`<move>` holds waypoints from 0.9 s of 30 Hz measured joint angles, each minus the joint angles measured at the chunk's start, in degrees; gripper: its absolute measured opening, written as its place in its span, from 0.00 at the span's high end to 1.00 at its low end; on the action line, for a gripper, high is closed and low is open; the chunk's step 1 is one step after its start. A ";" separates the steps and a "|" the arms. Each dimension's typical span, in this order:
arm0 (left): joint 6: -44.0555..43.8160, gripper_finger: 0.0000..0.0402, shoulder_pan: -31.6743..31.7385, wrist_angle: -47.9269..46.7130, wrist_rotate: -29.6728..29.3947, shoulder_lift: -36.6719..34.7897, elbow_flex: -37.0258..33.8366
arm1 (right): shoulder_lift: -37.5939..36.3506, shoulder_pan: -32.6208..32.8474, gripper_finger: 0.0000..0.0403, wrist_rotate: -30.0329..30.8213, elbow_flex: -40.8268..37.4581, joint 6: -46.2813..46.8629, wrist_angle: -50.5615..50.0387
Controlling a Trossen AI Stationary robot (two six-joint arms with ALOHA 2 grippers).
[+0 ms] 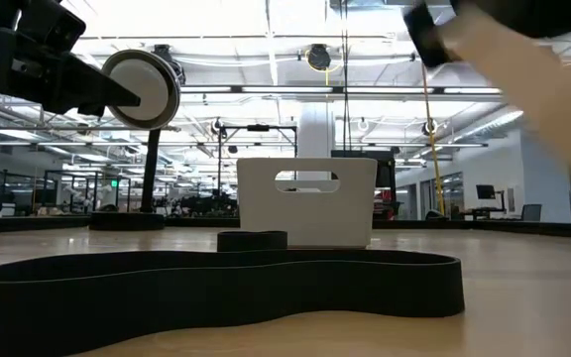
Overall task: Pick and place rubber bands into bin
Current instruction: Put the brown rubber band into the gray bin
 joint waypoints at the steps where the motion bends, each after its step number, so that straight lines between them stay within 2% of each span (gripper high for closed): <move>1: 0.00 0.88 0.00 -0.03 0.00 0.00 0.01 | -2.33 -0.76 1.00 0.11 0.00 -1.24 0.13; 6: 0.00 0.88 0.01 -0.07 0.00 0.00 0.01 | -13.32 -4.22 1.00 0.49 -0.08 -6.84 0.00; 10: 0.00 0.88 -0.01 -0.09 0.00 0.02 0.01 | -22.02 -6.93 1.00 1.73 -4.08 -11.53 2.49; 16: 0.02 0.88 0.01 -0.57 0.00 0.02 0.01 | -36.48 -11.48 1.00 1.96 -18.07 -11.63 12.35; 21: 0.42 0.88 0.00 -1.28 -0.02 0.02 0.01 | -47.47 -14.09 1.00 9.84 -31.63 -10.30 21.66; 23: 0.55 0.88 -0.01 -1.29 -0.02 0.02 0.01 | -50.49 -14.83 1.00 12.08 -36.58 -10.23 27.28; 27: 0.90 0.88 0.00 -1.27 -0.02 0.01 0.01 | -54.14 -16.49 1.00 12.31 -44.75 -10.21 36.99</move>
